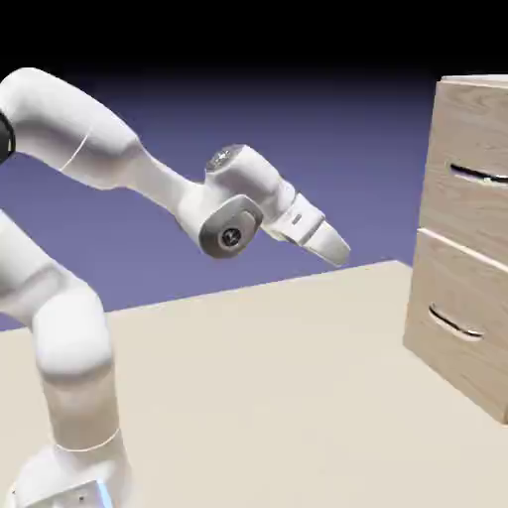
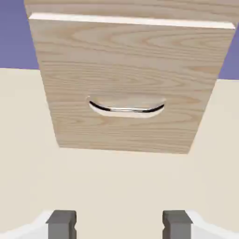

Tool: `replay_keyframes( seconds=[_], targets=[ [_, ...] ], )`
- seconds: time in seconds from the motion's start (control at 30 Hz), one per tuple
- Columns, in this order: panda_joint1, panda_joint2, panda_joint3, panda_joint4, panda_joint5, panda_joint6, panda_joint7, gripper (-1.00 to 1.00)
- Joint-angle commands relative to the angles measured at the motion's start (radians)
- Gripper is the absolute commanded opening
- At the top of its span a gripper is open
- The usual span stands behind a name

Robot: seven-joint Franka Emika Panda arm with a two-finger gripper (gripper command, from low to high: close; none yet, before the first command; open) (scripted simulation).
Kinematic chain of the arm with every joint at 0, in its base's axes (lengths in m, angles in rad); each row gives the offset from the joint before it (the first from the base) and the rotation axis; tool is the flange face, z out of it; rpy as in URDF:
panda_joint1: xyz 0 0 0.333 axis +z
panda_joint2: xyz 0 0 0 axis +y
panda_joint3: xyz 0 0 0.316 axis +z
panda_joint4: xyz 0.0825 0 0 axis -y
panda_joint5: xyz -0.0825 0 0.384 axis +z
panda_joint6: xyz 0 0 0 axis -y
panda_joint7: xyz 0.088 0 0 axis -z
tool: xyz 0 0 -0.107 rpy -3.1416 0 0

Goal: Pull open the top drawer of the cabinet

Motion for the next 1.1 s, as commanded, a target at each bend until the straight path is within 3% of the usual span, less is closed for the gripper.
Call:
replay_keyframes(
  seconds=[0.0, 1.07],
  targets=[
    [0.030, 0.002, -0.028, 0.016, -0.044, -0.004, 0.014, 0.00],
    [0.973, 0.067, -0.915, 0.529, -1.435, -0.125, 0.467, 0.00]
  ],
)
